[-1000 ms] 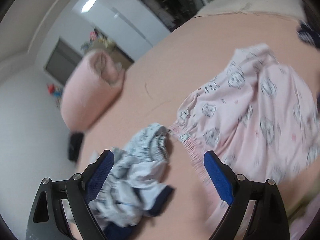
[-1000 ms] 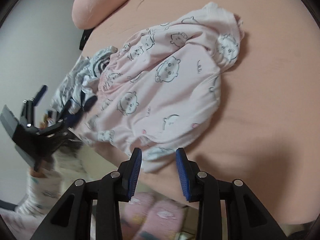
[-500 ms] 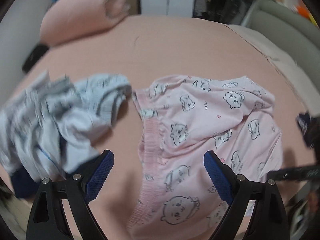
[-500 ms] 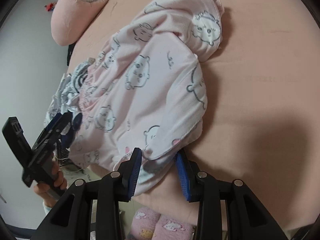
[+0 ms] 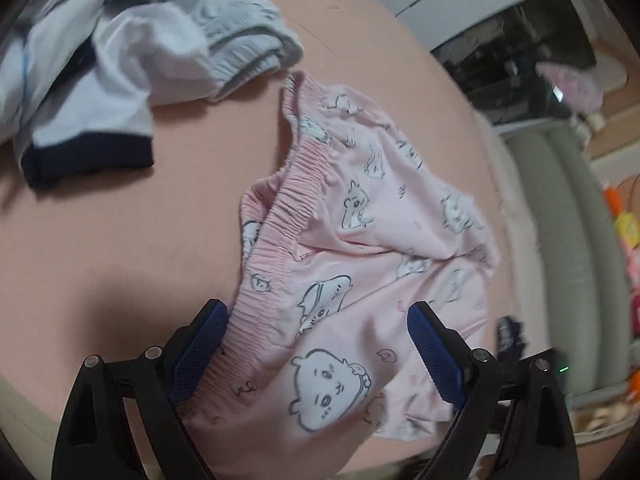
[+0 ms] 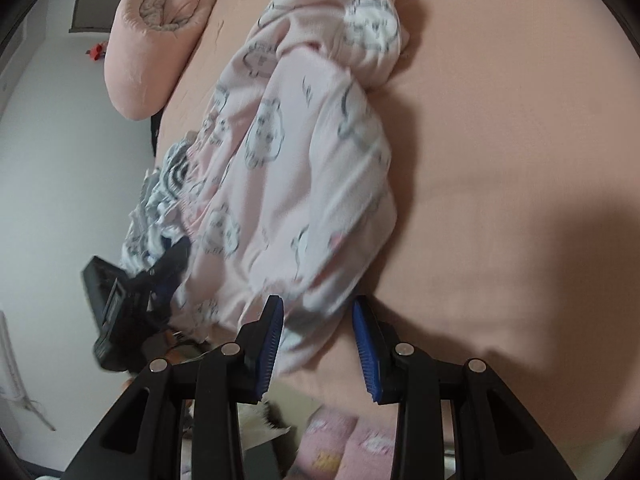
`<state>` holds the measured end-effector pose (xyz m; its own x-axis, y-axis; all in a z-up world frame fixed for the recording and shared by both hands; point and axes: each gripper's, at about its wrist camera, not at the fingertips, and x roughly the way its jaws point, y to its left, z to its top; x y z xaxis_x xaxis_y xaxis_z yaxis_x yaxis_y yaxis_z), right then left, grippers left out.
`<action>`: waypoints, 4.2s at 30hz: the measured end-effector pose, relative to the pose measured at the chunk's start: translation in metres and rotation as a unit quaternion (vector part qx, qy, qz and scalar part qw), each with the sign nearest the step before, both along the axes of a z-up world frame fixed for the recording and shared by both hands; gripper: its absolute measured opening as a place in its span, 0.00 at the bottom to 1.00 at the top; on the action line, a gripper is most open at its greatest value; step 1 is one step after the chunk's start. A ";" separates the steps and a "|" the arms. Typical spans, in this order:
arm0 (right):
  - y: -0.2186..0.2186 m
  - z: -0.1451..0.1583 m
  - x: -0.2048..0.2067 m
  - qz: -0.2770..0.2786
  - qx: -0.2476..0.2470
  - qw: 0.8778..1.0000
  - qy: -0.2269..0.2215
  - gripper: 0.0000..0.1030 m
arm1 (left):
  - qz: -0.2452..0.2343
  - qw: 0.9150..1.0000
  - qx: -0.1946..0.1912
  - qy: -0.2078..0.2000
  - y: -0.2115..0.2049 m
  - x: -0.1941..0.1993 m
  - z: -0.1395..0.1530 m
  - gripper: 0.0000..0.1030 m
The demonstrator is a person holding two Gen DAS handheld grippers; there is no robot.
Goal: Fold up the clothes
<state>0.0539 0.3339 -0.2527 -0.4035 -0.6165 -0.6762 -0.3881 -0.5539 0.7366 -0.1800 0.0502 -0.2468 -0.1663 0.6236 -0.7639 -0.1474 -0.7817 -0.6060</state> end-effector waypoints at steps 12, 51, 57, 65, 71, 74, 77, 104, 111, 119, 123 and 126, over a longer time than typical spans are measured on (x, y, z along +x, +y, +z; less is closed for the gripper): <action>0.002 -0.012 -0.011 -0.043 0.003 0.999 0.014 0.33 | -0.009 0.999 -0.002 0.047 0.010 0.017 -0.004 1.00; 0.101 0.052 0.065 -0.013 0.275 0.961 0.014 0.27 | -0.048 0.970 -0.206 0.117 0.021 -0.003 0.050 0.80; 0.105 0.064 0.018 -0.015 0.273 0.961 0.034 0.65 | -0.054 0.968 -0.204 0.134 0.022 -0.031 0.067 0.84; 0.106 0.076 -0.054 -0.028 0.243 0.968 0.055 0.65 | -0.090 0.969 -0.197 0.117 0.043 -0.080 0.066 0.84; 0.113 0.077 -0.103 -0.016 0.257 0.965 0.051 0.65 | -0.110 0.972 -0.189 0.088 0.063 -0.115 0.057 0.84; 0.111 0.075 -0.130 0.009 0.270 0.962 0.044 0.65 | -0.118 0.974 -0.182 0.062 0.072 -0.128 0.050 0.84; 0.108 0.070 -0.149 0.028 0.277 0.960 0.034 0.65 | -0.126 0.977 -0.169 0.027 0.079 -0.141 0.041 0.84; 0.071 0.007 -0.204 0.092 0.285 0.954 0.019 0.35 | -0.109 0.962 -0.246 0.049 0.109 -0.149 0.011 0.57; 0.051 0.016 -0.192 0.110 0.327 0.938 0.037 0.12 | -0.107 0.954 -0.264 0.094 0.116 -0.131 0.022 0.26; 0.024 0.048 -0.187 0.142 0.436 0.886 0.070 0.08 | -0.122 0.935 -0.304 0.139 0.128 -0.131 0.035 0.23; 0.022 0.058 -0.194 0.137 0.469 0.869 0.074 0.08 | -0.104 0.940 -0.292 0.144 0.127 -0.140 0.049 0.23; 0.026 0.071 -0.205 0.111 0.493 0.859 0.084 0.08 | -0.099 0.940 -0.284 0.164 0.130 -0.143 0.065 0.23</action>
<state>-0.1510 0.3603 -0.1813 -0.4922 0.1481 -0.8578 -0.1265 -0.9871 -0.0979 -0.3227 0.1806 -0.1817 -0.3741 0.1749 -0.9107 -0.4300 -0.9028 0.0032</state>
